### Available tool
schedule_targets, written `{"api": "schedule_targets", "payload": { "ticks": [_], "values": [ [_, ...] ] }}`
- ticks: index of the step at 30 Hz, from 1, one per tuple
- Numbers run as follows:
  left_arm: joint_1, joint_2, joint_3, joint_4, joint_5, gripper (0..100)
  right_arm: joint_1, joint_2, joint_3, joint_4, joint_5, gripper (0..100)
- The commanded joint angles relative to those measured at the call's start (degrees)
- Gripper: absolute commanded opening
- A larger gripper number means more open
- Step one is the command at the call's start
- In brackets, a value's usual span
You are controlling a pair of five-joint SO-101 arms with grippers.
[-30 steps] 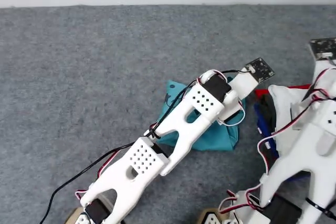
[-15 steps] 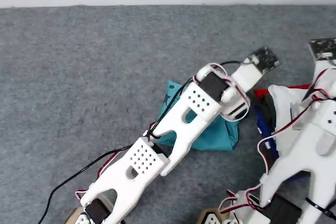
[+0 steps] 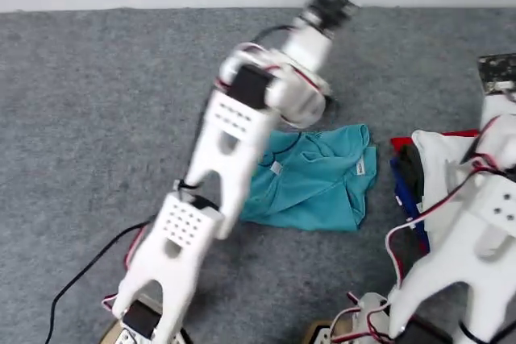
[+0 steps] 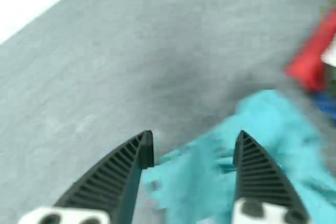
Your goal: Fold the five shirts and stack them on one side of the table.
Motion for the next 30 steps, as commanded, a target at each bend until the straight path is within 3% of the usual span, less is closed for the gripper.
{"api": "schedule_targets", "payload": {
  "ticks": [1,6,13,30],
  "values": [
    [-6.4,-3.1,5.9,1.2,0.5,25,-10.8,-0.3,-0.3,1.5,-1.1,16.8],
    [-7.4,-0.8,16.0,1.0,0.5,25,-24.4,8.0,-0.3,-9.5,-11.3,16.8],
    [-7.4,6.3,17.2,1.0,0.5,25,-33.6,22.7,-0.7,-23.3,-14.2,16.8],
    [-8.5,9.8,17.2,-0.7,0.5,25,-39.7,50.2,-16.4,-24.0,-14.6,16.8]
  ]
}}
